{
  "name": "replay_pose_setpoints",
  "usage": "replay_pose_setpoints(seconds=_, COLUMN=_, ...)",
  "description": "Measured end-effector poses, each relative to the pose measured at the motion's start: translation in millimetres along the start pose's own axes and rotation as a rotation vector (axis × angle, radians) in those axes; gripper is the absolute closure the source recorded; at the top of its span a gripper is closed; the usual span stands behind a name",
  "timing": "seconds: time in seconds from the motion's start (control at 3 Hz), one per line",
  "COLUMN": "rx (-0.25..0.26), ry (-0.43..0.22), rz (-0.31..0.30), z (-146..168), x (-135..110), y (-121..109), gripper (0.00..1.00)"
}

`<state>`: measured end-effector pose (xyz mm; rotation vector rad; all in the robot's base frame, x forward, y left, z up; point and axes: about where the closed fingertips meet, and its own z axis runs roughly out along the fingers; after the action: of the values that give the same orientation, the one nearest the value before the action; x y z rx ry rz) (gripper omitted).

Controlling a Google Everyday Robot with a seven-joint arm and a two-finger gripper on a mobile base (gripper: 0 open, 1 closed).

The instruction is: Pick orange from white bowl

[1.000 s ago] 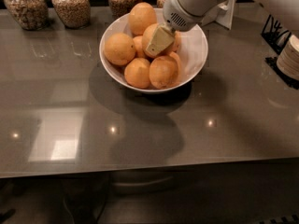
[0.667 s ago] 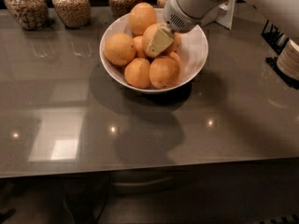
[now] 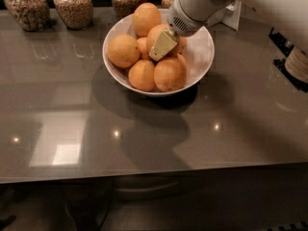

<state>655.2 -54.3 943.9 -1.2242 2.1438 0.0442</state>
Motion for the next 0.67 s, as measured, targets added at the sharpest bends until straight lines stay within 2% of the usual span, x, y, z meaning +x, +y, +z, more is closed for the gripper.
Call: replay_pose_setpoints(seconds=0.67, rx=-0.01, ry=0.003, rz=0.004, z=-0.3, x=-3.5, y=2.4, gripper=0.74)
